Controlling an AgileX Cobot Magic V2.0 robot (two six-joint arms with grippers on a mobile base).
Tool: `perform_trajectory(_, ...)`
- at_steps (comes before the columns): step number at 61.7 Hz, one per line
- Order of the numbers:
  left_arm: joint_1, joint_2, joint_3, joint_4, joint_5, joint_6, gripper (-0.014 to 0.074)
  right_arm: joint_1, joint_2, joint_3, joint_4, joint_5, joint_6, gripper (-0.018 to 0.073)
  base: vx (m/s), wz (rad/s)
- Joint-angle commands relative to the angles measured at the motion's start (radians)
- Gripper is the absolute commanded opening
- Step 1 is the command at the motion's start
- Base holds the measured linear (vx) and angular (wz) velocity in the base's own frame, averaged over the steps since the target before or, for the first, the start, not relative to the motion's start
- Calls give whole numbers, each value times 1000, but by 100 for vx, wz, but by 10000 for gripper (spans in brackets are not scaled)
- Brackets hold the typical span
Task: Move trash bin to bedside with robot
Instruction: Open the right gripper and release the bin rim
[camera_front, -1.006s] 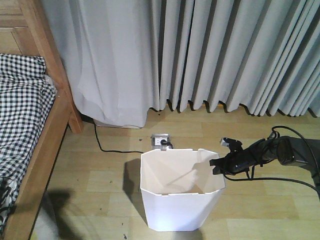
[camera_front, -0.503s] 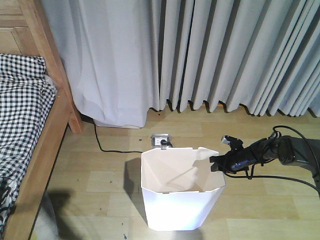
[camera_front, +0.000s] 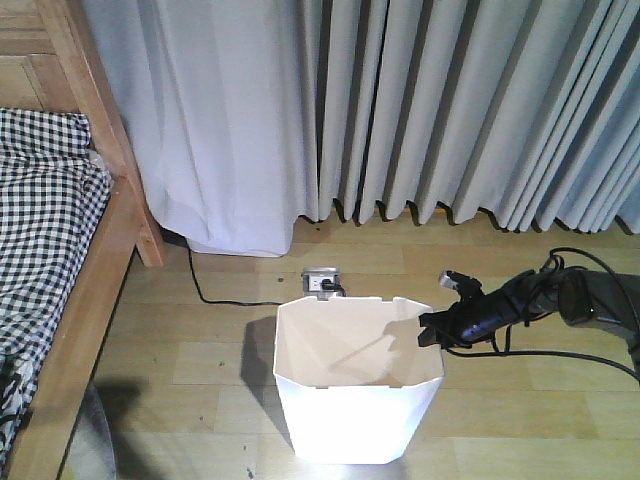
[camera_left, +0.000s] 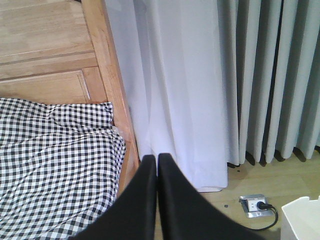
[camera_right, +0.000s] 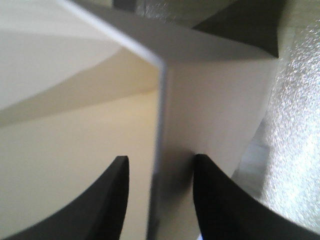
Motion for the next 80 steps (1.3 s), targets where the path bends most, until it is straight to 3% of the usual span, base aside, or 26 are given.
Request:
perform_trajectory(1,-6,-9,28,-4,-74,-8,-6,1,-94,-14,-58,90,34,298,0,0)
perform_trajectory(9,-6,-9,28,-4,-74,-8,-6,1,-119,-14,-171,77,106,298,0,0)
perform_trajectory(18,-6,-9,28,-4,-74,-8,-6,-3,-135,-14,-234,91,191,298,0,0)
perform_trajectory(36,-6,-9,28,-4,-74,-8,-6,-70,-144,-14,-232,166,309,297,0,0)
perform_trajectory(44,-6,-9,28,-4,-74,-8,-6,-94,-144,-14,-222,281,311,297,0,0)
perform_trajectory(57,-6,-9,28,-4,-74,-8,-6,-127,-182,-14,-211,287,311,297,0,0)
perform_trajectory(64,-6,-9,28,-4,-74,-8,-6,-127,-244,-10,-315,266,434,297,0,0)
perform_trajectory(76,-6,-9,28,-4,-74,-8,-6,-99,-380,81,-688,223,691,297,0,0)
perform_trajectory(80,-6,-9,28,-4,-74,-8,-6,-97,-451,175,-743,160,758,297,0,0)
